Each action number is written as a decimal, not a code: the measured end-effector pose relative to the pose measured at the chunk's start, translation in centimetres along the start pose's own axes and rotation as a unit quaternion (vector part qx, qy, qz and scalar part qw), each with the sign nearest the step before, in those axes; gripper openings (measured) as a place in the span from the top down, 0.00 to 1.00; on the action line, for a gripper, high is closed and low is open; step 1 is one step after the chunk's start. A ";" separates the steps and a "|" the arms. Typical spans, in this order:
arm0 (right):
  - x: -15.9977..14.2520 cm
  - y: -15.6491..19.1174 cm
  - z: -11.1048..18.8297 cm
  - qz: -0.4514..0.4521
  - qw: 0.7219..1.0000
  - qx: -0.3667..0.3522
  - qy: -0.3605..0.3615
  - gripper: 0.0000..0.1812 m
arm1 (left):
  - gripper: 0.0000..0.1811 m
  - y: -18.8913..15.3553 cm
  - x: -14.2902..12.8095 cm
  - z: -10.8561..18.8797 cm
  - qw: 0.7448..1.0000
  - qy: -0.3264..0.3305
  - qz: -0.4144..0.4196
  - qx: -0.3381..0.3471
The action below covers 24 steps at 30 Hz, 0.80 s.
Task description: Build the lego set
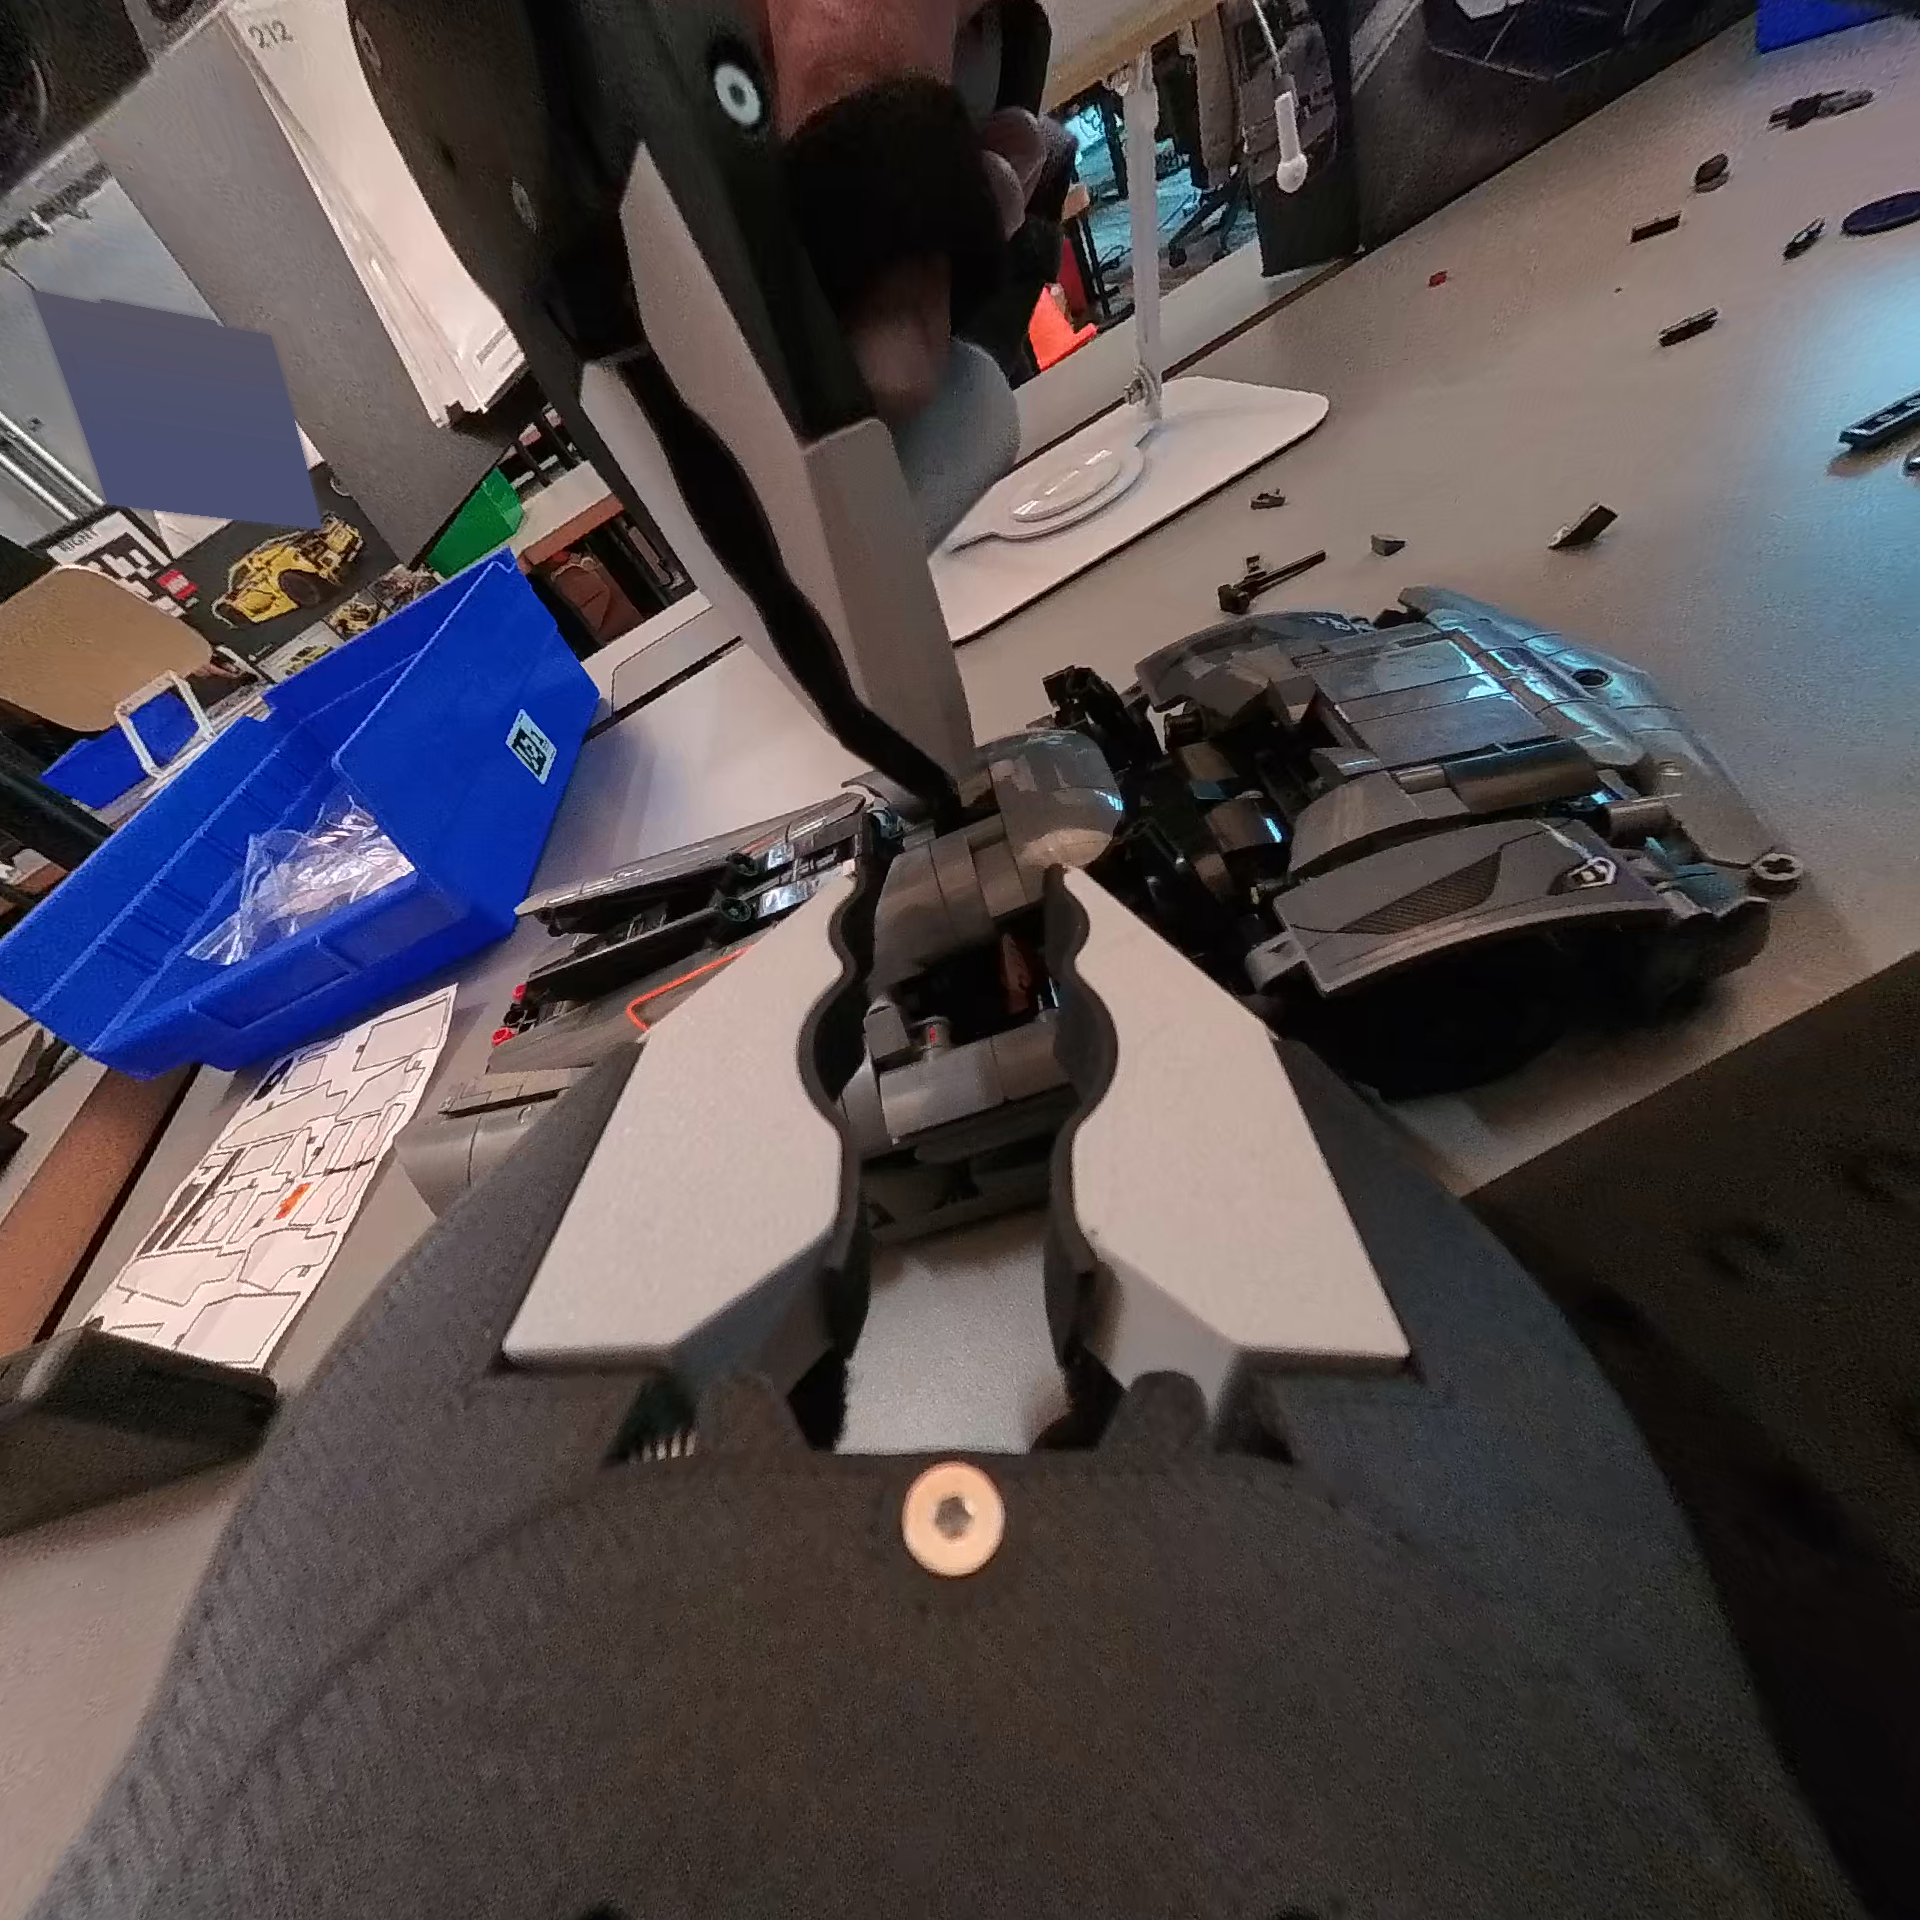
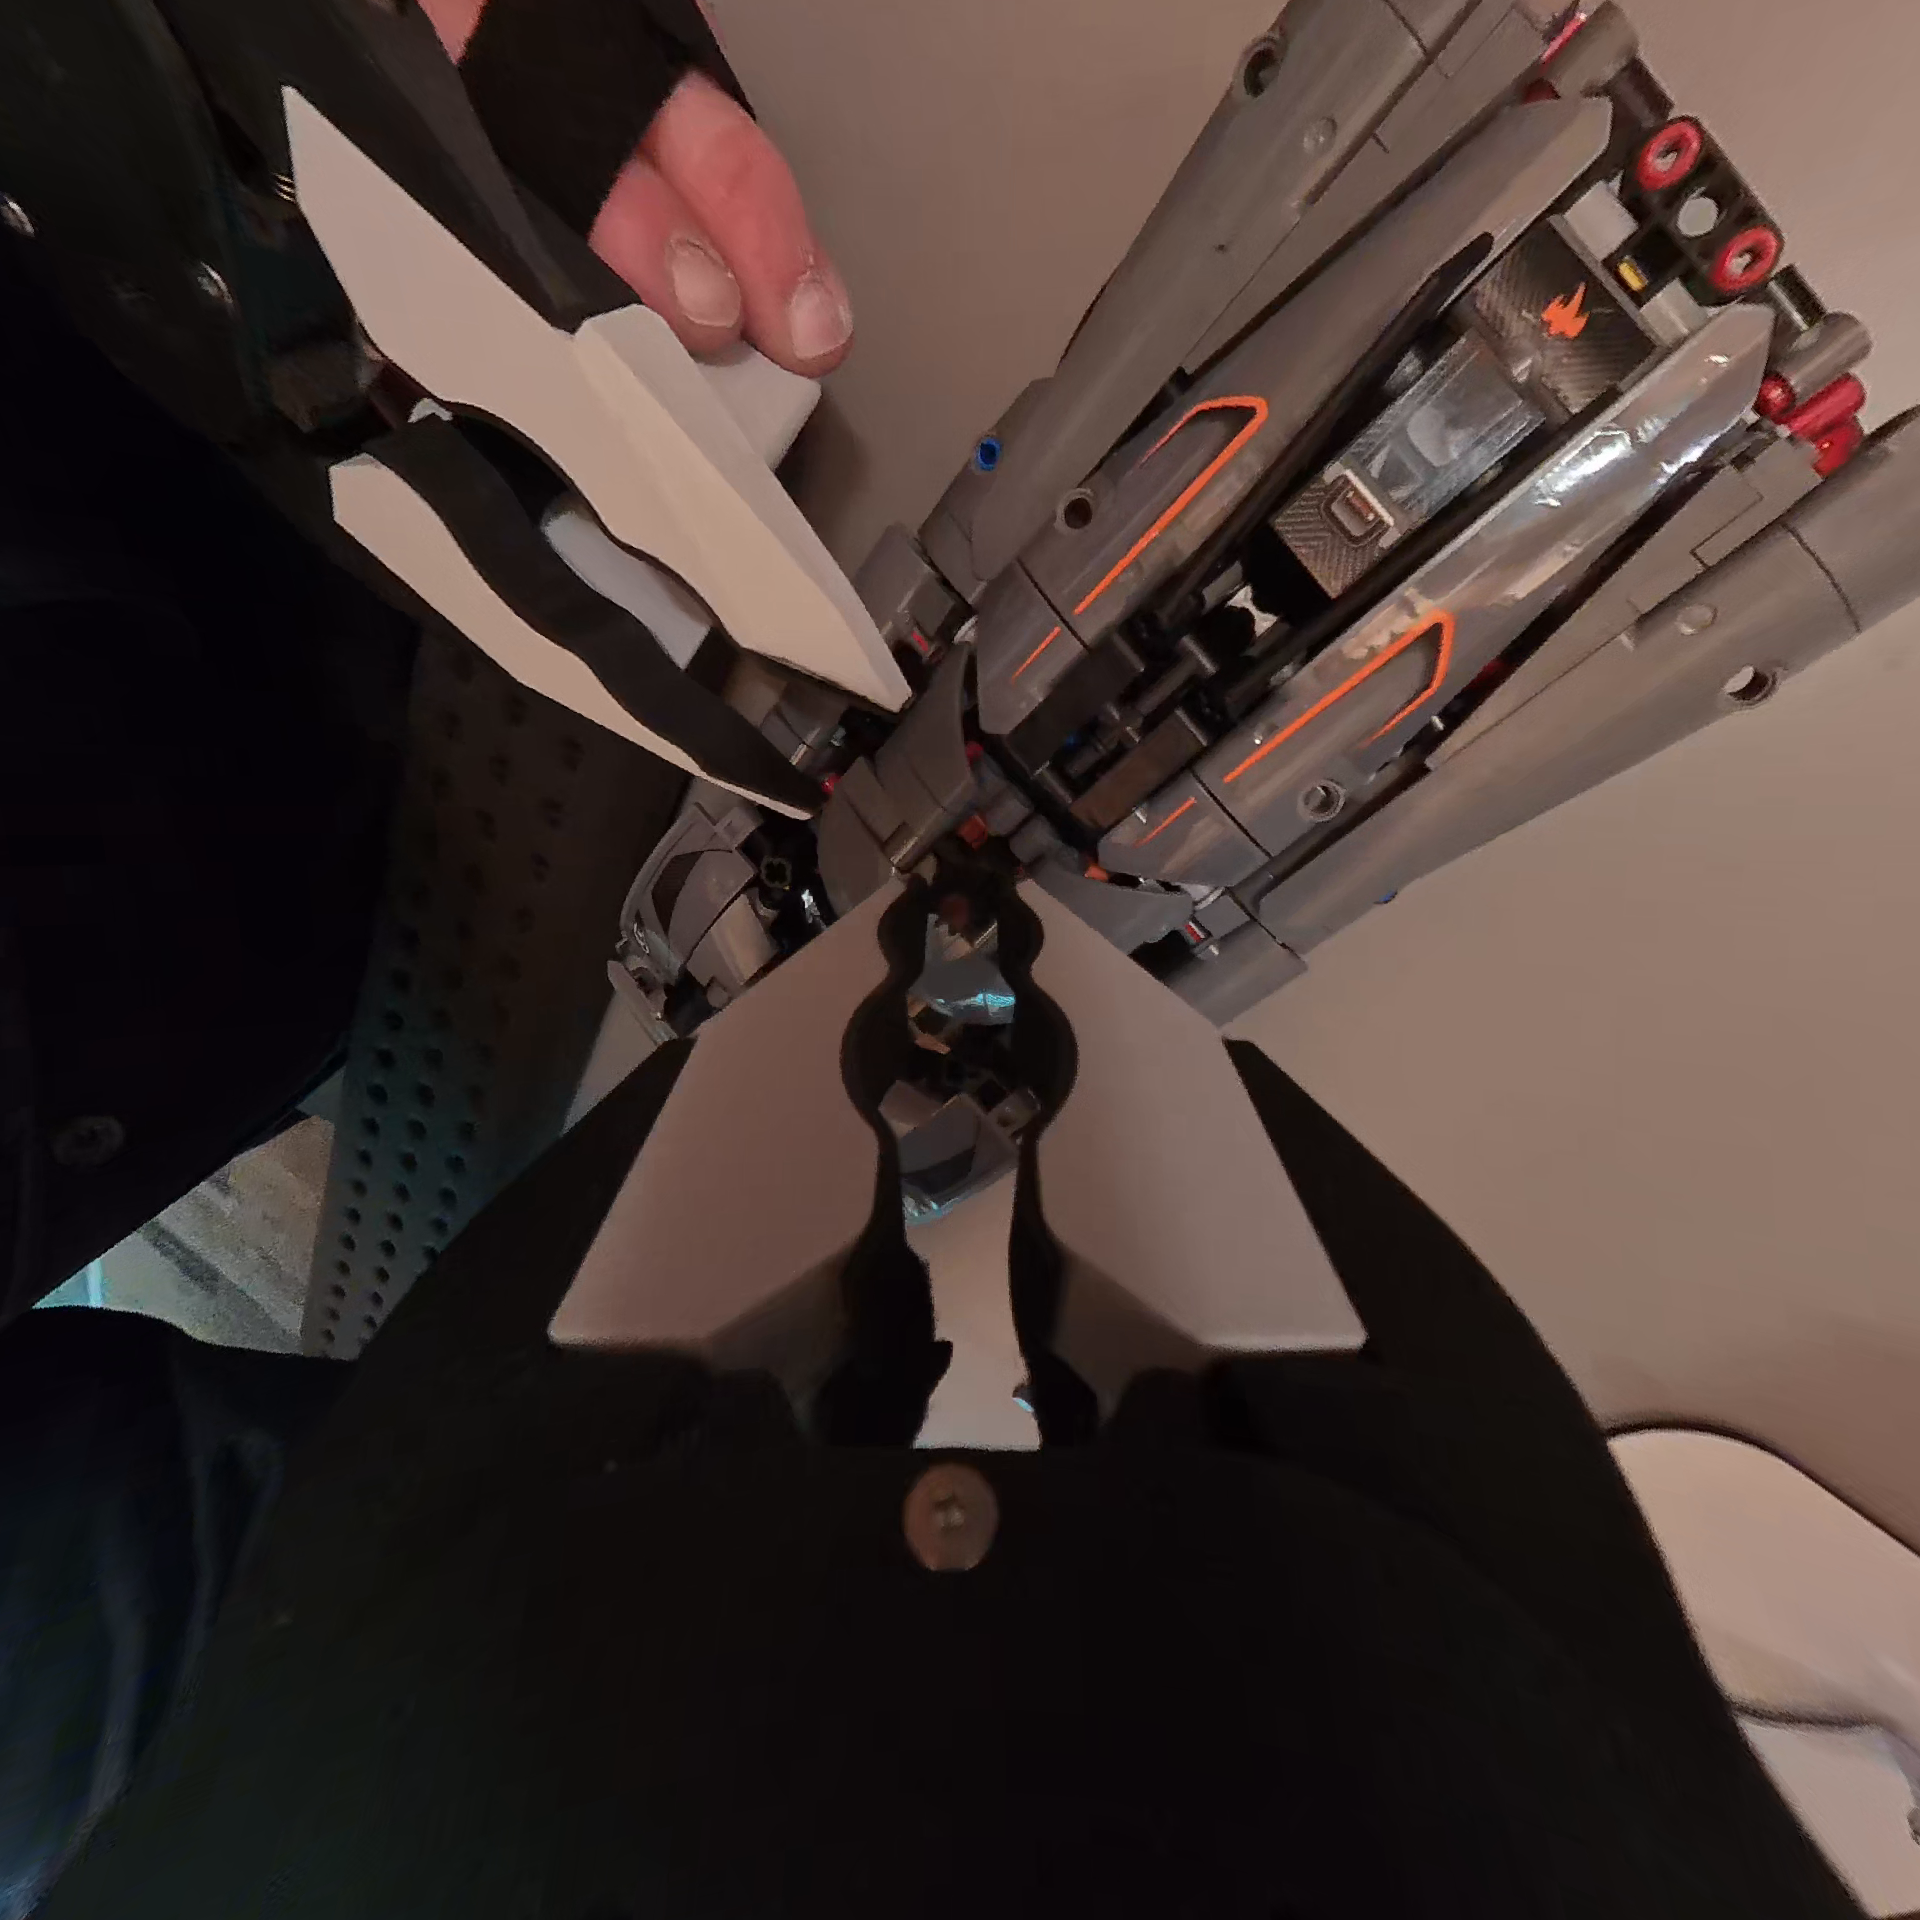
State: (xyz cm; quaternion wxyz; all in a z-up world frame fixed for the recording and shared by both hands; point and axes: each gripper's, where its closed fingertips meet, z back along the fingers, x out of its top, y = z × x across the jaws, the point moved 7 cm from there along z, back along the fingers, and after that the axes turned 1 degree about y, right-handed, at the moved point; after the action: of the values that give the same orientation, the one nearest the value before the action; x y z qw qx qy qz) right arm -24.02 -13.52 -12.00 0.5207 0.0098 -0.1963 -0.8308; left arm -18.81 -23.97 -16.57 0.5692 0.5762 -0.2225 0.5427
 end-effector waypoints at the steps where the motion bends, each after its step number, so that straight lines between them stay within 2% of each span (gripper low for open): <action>1: 0.1 0.1 -0.1 0.000 1.000 -0.003 0.002 0.94 | 0.83 0.0 0.0 0.0 1.000 0.001 0.000 0.000; 24: 0.6 0.5 -0.3 0.008 0.999 -0.039 0.030 0.94 | 0.82 -0.3 -0.2 -0.3 1.000 0.014 -0.005 -0.015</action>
State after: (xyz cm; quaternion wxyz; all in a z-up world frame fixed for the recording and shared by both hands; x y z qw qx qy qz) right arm -23.78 -14.29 -11.99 0.5328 0.0130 -0.1480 -0.8331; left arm -18.77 -23.65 -16.90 0.5833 0.5615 -0.2196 0.5443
